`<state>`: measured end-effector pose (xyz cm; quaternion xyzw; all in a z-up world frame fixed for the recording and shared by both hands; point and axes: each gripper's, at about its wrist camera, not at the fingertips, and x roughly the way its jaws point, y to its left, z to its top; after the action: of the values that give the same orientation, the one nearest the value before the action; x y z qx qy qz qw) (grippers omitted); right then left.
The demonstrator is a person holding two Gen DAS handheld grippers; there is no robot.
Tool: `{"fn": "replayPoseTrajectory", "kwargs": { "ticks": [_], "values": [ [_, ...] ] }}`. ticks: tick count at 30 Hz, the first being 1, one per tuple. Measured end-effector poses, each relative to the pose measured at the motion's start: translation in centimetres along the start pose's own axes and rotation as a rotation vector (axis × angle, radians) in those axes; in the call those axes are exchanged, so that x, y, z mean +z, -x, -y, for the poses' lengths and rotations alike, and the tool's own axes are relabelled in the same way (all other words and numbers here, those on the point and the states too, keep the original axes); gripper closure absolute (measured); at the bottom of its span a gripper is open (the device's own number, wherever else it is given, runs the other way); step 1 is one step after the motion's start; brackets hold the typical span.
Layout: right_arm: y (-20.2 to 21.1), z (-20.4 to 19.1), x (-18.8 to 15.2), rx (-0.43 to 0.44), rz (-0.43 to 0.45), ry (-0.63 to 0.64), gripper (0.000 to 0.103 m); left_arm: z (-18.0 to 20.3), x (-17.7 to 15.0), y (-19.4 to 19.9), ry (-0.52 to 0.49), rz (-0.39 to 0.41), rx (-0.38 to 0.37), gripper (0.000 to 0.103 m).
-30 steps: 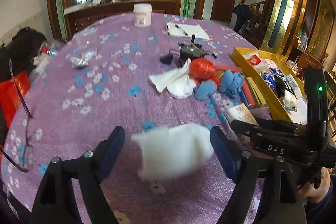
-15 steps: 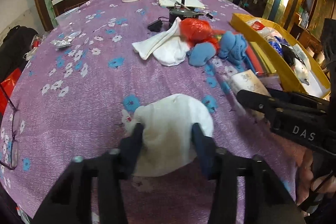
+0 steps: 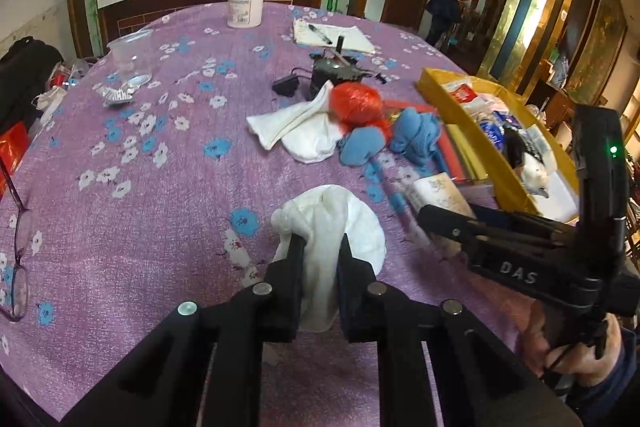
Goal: Organize soft objects
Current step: 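Carry the white cloth and Face pack into the tray with both grippers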
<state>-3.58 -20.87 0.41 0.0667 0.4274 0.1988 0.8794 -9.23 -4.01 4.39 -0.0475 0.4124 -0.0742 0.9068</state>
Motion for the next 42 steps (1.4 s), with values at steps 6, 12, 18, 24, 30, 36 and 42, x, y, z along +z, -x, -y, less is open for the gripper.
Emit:
{"fn": "replayPoseTrajectory", "kwargs": {
  "ticks": [6,12,18,24,30,36,42],
  "values": [
    [2.6,0.0,-0.2,-0.008,0.063,0.014,0.054,1.6,0.2,0.4,-0.036,0.01,-0.026,0.089],
    [6.5,1.5,0.5,0.005,0.151,-0.028,0.054,3.7,0.9,1.1,-0.063,0.019,-0.065,0.089],
    [8.9,4.9,0.7,-0.009,0.202,-0.124,0.054,7.7,2.3,0.7,-0.114,0.025,-0.127,0.089],
    [10.8,9.0,0.3,-0.04,0.244,-0.213,0.054,12.5,2.9,-0.8,-0.186,0.023,-0.171,0.089],
    [12.5,13.6,-0.5,-0.092,0.278,-0.323,0.054,16.7,3.4,-3.1,-0.238,0.003,-0.212,0.089],
    [12.8,16.6,-0.7,-0.182,0.289,-0.363,0.054,21.4,3.6,-5.6,-0.314,0.026,-0.239,0.089],
    [12.7,18.5,-1.1,-0.292,0.295,-0.366,0.054,23.4,3.0,-8.0,-0.364,0.025,-0.247,0.088]
  ]
}}
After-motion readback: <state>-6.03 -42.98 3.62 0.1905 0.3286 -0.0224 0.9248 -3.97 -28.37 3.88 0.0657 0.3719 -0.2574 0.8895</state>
